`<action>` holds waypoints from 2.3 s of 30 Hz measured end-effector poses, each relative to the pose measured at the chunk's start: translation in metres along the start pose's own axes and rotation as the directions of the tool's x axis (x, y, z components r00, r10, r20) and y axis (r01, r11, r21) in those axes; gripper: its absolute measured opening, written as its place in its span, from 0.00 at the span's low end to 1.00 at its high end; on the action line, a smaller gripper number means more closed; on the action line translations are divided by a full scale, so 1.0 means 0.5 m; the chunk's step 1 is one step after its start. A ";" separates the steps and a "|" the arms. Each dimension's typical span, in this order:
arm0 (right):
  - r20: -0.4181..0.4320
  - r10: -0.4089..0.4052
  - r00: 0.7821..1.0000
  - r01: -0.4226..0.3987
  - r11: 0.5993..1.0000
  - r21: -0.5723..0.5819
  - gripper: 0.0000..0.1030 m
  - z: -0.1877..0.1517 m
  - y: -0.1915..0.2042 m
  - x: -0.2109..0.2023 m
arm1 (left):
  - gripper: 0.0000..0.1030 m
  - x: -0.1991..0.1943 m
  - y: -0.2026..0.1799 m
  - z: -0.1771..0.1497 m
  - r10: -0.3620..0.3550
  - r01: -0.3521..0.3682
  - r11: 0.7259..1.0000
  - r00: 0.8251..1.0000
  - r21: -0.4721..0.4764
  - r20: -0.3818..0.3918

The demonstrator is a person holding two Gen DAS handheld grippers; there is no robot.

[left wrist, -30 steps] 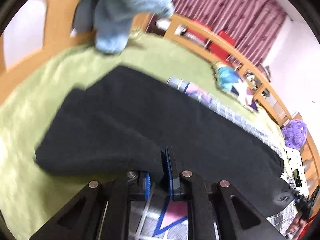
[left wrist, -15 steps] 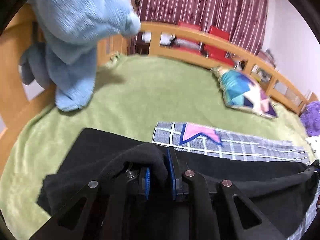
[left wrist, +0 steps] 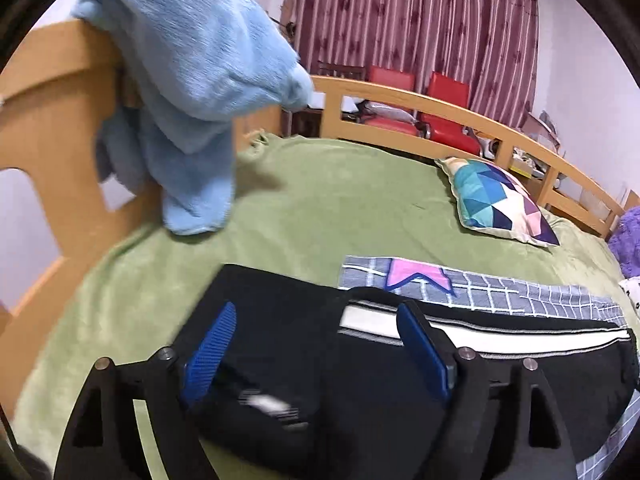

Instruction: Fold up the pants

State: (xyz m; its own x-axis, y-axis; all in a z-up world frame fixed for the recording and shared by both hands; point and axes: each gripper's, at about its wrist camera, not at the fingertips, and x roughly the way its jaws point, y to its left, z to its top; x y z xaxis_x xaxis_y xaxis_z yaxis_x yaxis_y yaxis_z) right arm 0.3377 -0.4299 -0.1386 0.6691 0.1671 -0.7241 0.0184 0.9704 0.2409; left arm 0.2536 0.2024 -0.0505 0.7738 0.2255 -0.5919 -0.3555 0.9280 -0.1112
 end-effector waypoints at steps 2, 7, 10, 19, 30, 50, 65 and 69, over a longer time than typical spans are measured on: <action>-0.021 -0.025 0.999 0.024 0.998 -0.050 0.52 -0.046 0.012 -0.023 | 0.79 -0.019 0.022 -0.022 0.007 -0.007 1.000 0.999 -0.002 -0.041; -0.056 -0.056 0.997 0.050 0.992 -0.117 0.56 -0.150 0.033 -0.054 | 0.80 -0.017 0.045 -0.094 -0.019 0.020 1.000 0.993 0.011 -0.114; -0.076 -0.056 0.995 0.047 0.992 -0.115 0.56 -0.191 0.036 -0.057 | 0.79 0.023 0.018 -0.135 -0.024 0.037 0.997 0.983 0.067 -0.182; -0.052 -0.075 0.996 0.075 0.997 -0.002 0.56 -0.237 0.008 -0.060 | 0.46 0.177 -0.021 -0.169 0.135 -0.107 0.985 0.967 0.135 -0.217; -0.032 -0.141 0.990 0.142 0.988 0.055 0.56 -0.244 -0.022 -0.086 | 0.58 0.134 0.079 0.083 0.274 -0.274 0.958 0.962 0.083 0.013; -0.004 0.032 0.999 -0.031 0.976 0.214 0.63 -0.225 -0.066 -0.086 | 0.64 0.037 0.091 -0.320 -0.354 0.254 0.905 0.894 -0.342 -0.274; 0.093 0.111 0.989 -0.139 0.908 0.395 0.72 -0.046 -0.184 0.099 | 0.45 0.195 0.139 -0.223 -0.291 0.171 0.865 0.937 -0.471 -0.194; 0.052 0.041 0.998 -0.059 0.908 0.416 0.14 -0.002 -0.192 0.113 | 0.10 0.197 0.137 -0.170 -0.279 0.151 0.878 0.933 -0.455 -0.229</action>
State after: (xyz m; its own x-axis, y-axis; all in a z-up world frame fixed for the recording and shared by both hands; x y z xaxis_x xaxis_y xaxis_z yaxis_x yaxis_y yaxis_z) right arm 0.3729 -0.5136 -0.2035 0.7070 0.1974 -0.6791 0.2861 0.7984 0.5299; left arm 0.2612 0.2631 -0.1842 0.7007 -0.1165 -0.7039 -0.4338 0.7137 -0.5499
